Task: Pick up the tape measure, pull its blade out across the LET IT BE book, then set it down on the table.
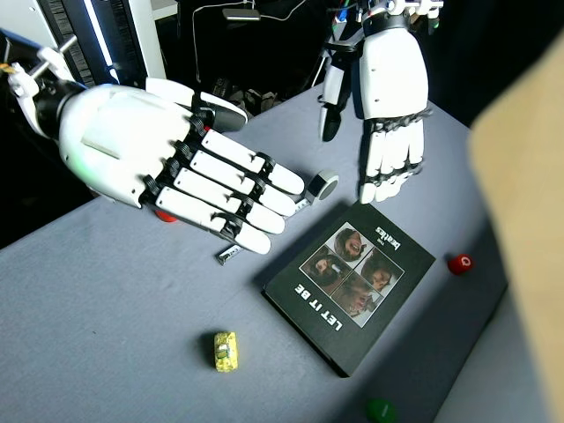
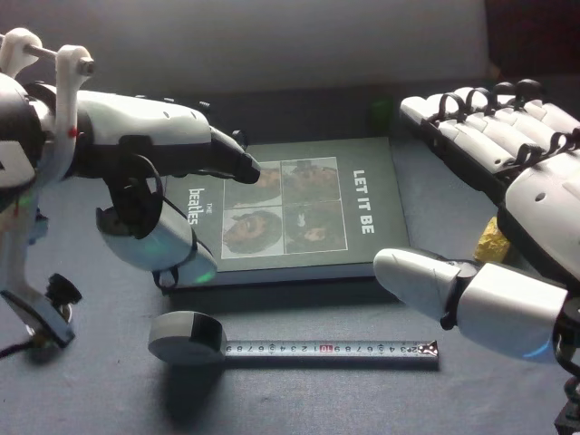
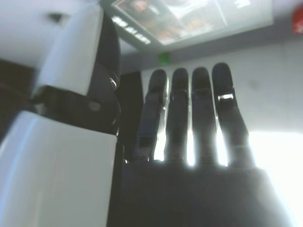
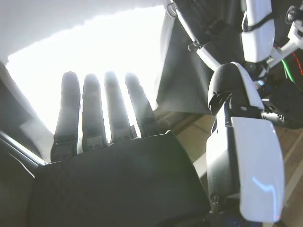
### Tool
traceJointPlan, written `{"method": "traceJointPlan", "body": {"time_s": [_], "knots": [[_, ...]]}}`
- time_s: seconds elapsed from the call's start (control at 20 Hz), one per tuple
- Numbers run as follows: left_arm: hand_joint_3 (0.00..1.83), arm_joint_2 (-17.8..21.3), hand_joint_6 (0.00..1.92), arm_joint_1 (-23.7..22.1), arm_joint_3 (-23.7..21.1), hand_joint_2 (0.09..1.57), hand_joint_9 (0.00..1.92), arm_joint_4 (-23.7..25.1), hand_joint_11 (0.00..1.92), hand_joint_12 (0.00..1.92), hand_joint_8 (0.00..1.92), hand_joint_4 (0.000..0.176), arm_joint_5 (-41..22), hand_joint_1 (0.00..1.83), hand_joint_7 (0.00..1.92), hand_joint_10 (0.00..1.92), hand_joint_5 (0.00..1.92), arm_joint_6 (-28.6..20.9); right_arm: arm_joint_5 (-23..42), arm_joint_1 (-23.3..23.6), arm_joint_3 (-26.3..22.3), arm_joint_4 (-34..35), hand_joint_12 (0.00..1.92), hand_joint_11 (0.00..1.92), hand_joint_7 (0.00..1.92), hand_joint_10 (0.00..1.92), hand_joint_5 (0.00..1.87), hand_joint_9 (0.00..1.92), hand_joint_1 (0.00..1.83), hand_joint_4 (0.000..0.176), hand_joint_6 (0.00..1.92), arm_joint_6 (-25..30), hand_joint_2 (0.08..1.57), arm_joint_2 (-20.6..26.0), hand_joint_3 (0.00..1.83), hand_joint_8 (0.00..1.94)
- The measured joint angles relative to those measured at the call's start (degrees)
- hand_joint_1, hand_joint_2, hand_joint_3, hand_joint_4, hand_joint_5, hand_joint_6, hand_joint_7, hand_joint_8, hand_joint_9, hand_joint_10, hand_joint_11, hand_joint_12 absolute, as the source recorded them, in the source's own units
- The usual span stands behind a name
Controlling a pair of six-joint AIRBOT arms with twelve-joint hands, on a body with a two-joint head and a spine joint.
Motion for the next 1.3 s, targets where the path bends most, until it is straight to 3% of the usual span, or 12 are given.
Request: {"method": "traceJointPlan", "body": {"time_s": [0.1, 0.25, 0.35, 0.45, 0.65, 0.75, 0.85, 1.05, 1.15, 1.2, 1.25, 1.3], "knots": [[0.00, 0.0, 0.00, -0.2, 1.7, 1.07, 0.21, -6.1, 0.00, 0.72, 0.00, 0.000, -1.1, 1.10, 0.23, 0.00, 0.24, 12.3, 0.0, 0.0, 0.0, -0.5, 0.35, 0.00, 0.07, 0.00, 0.05, 0.05, 0.09, 0.000, 0.00, 0.0, 1.11, -0.1, 0.00, 0.00], [0.00, 0.0, 0.01, -0.1, 4.1, 1.08, 0.21, -11.7, 0.00, 0.71, 0.00, 0.000, -2.8, 1.11, 0.23, 0.00, 0.25, 19.6, 0.7, 0.1, -0.1, -0.4, 0.42, 0.00, 0.09, 0.00, 0.08, 0.07, 0.10, 0.000, 0.01, 0.2, 1.12, -0.4, 0.00, 0.00], [0.00, 0.0, 0.01, 0.0, 6.5, 1.06, 0.22, -19.0, 0.00, 0.73, 0.00, 0.000, -4.7, 1.13, 0.23, 0.00, 0.26, 31.6, 1.5, 0.2, -1.5, 0.0, 0.41, 0.00, 0.09, 0.00, 0.07, 0.07, 0.10, 0.000, 0.00, 1.1, 1.12, -0.6, 0.00, 0.00], [0.00, 0.0, 0.01, -0.1, 7.5, 1.05, 0.22, -24.0, 0.00, 0.74, 0.00, 0.000, -5.1, 1.12, 0.23, 0.00, 0.27, 38.6, 0.9, 0.2, -1.9, -0.3, 0.38, 0.00, 0.09, 0.00, 0.07, 0.07, 0.10, 0.000, 0.00, 2.3, 1.12, -0.6, 0.00, 0.00], [0.00, -0.1, 0.00, -0.1, 9.3, 1.06, 0.23, -37.1, 0.00, 0.77, 0.00, 0.000, -5.7, 1.10, 0.25, 0.00, 0.29, 53.2, 0.3, 0.2, -1.8, 3.0, 0.37, 0.00, 0.08, 0.00, 0.07, 0.07, 0.10, 0.000, 0.01, 2.3, 1.12, -0.5, 0.00, 0.00], [0.01, 0.0, 0.00, -0.1, 9.0, 1.07, 0.23, -46.3, 0.00, 0.76, 0.00, 0.000, -8.1, 1.10, 0.25, 0.00, 0.28, 67.0, 0.2, 0.2, -1.8, 0.5, 0.39, 0.00, 0.08, 0.00, 0.06, 0.07, 0.10, 0.000, 0.00, 2.3, 1.13, 0.1, 0.00, 0.00], [0.01, 0.0, 0.00, 0.1, 8.2, 1.09, 0.22, -55.1, 0.00, 0.75, 0.00, 0.000, -13.9, 1.10, 0.23, 0.00, 0.25, 76.5, -0.4, 0.2, -1.8, -0.3, 0.40, 0.00, 0.08, 0.00, 0.06, 0.06, 0.08, 0.000, 0.00, 2.8, 1.13, 0.1, 0.00, 0.00], [0.01, 0.7, 0.00, 4.3, 8.0, 1.11, 0.21, -65.6, 0.00, 0.72, 0.00, 0.000, -24.6, 1.08, 0.21, 0.00, 0.24, 79.8, 0.3, 0.0, -1.7, -1.5, 0.40, 0.00, 0.09, 0.00, 0.06, 0.06, 0.08, 0.000, 0.00, 5.1, 1.13, 0.1, 0.00, 0.00], [0.00, 1.4, 0.00, 7.4, 7.3, 1.10, 0.21, -76.8, 0.00, 0.72, 0.00, 0.000, -31.9, 1.11, 0.22, 0.00, 0.25, 84.2, 0.6, 0.0, -1.7, -2.4, 0.40, 0.00, 0.09, 0.00, 0.06, 0.06, 0.08, 0.000, 0.00, 5.3, 1.13, 0.1, 0.00, 0.00], [0.00, 1.6, 0.01, 8.8, 6.8, 1.08, 0.22, -86.7, 0.00, 0.72, 0.01, 0.000, -36.5, 1.11, 0.23, 0.00, 0.26, 90.4, 0.7, 0.0, -1.7, -2.5, 0.40, 0.00, 0.09, 0.00, 0.07, 0.06, 0.08, 0.000, 0.00, 5.3, 1.13, 0.1, 0.00, 0.00], [0.00, 1.6, 0.00, 9.2, 6.0, 1.07, 0.26, -107.1, 0.01, 0.79, 0.00, 0.000, -42.1, 1.11, 0.26, 0.01, 0.28, 107.9, 1.0, -0.2, -1.7, -2.6, 0.40, 0.00, 0.09, 0.00, 0.07, 0.06, 0.08, 0.000, 0.01, 5.4, 1.13, 0.1, 0.00, 0.00], [0.00, 1.7, 0.00, 9.2, 5.7, 1.07, 0.26, -114.4, 0.01, 0.79, 0.00, 0.000, -43.8, 1.11, 0.26, 0.01, 0.28, 114.4, 1.0, -0.3, -1.7, -2.7, 0.40, 0.00, 0.09, 0.00, 0.07, 0.06, 0.08, 0.000, 0.01, 5.4, 1.13, 0.1, 0.00, 0.00]]}}
